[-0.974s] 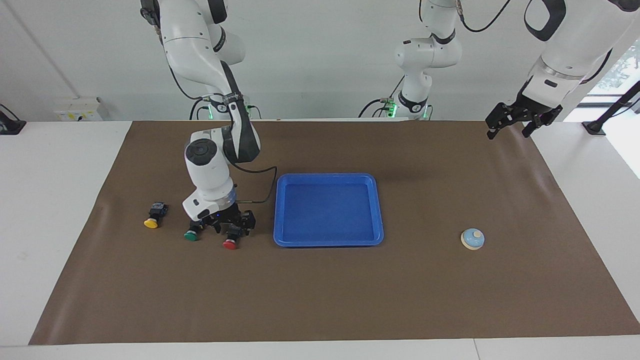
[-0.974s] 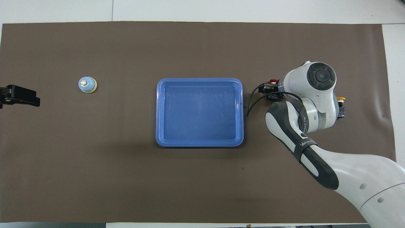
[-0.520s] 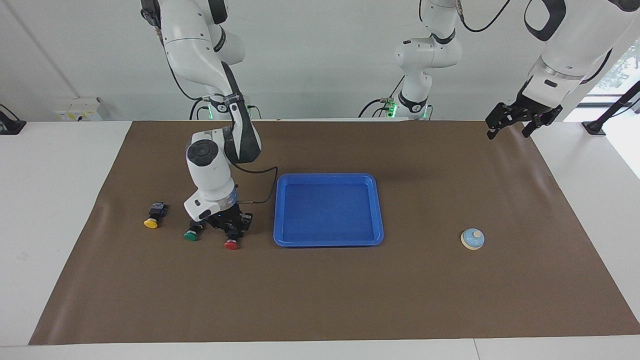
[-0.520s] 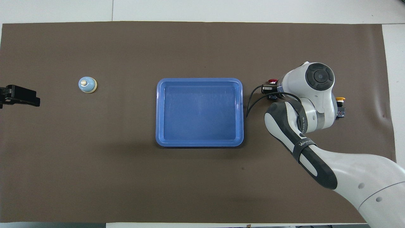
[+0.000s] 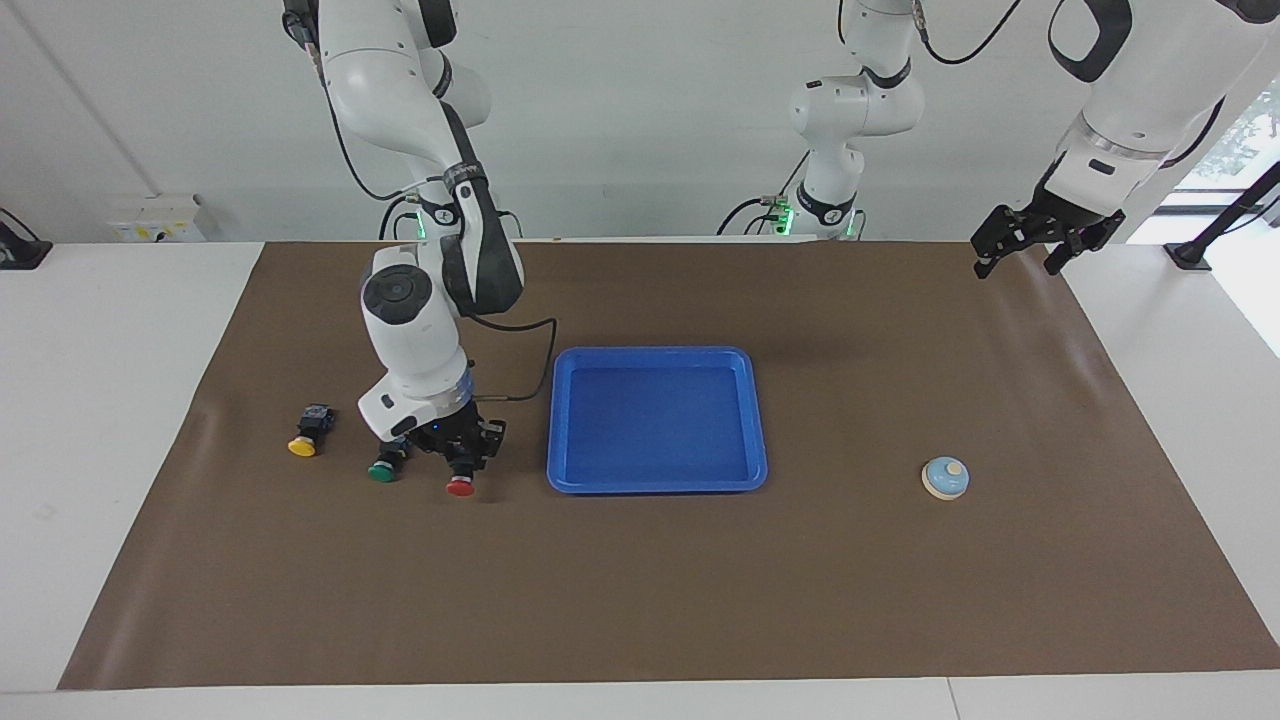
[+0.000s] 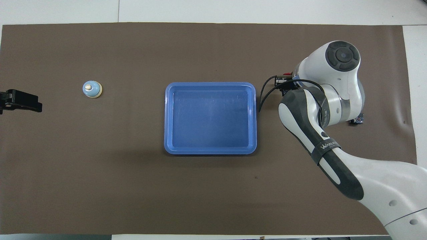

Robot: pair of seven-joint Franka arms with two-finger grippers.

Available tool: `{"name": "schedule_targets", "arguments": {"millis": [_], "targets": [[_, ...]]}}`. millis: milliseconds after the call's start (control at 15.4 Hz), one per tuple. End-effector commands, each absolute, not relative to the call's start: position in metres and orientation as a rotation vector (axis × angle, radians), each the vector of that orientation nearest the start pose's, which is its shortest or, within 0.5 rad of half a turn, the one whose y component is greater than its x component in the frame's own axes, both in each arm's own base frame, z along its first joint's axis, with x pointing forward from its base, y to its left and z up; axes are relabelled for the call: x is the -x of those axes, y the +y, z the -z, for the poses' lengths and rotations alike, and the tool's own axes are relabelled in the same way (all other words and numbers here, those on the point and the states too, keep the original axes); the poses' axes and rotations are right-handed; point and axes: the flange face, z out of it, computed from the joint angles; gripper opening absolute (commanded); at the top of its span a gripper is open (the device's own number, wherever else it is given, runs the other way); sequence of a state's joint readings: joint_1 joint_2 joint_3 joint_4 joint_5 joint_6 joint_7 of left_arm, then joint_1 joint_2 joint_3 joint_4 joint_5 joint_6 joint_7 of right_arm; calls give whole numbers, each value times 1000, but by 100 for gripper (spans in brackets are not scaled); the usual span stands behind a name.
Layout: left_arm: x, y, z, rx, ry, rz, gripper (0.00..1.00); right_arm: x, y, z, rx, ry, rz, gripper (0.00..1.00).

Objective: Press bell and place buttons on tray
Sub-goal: 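Carry the red button into the blue tray with the right gripper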

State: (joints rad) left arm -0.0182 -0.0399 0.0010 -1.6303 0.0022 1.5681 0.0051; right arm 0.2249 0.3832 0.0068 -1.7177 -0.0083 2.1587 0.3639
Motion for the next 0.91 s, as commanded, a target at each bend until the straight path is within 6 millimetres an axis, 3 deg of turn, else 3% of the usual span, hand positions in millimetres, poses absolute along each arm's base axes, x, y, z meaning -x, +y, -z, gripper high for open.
{"name": "schedule_targets", "arguments": {"millis": [0, 130, 390, 520, 845], "targets": [[-535, -8, -618, 3150, 27, -51, 100, -640, 203, -401, 3086, 327, 50, 0], [-535, -8, -618, 3150, 27, -51, 100, -625, 247, -402, 3069, 441, 46, 0], [-535, -8, -618, 3150, 27, -51, 100, -594, 299, -383, 3065, 507, 28, 0], [-535, -8, -618, 3150, 27, -51, 100, -583, 307, -366, 3054, 523, 43, 0], [-535, -8, -618, 3150, 27, -51, 100, -568, 301, -323, 3050, 464, 102, 0]]}}
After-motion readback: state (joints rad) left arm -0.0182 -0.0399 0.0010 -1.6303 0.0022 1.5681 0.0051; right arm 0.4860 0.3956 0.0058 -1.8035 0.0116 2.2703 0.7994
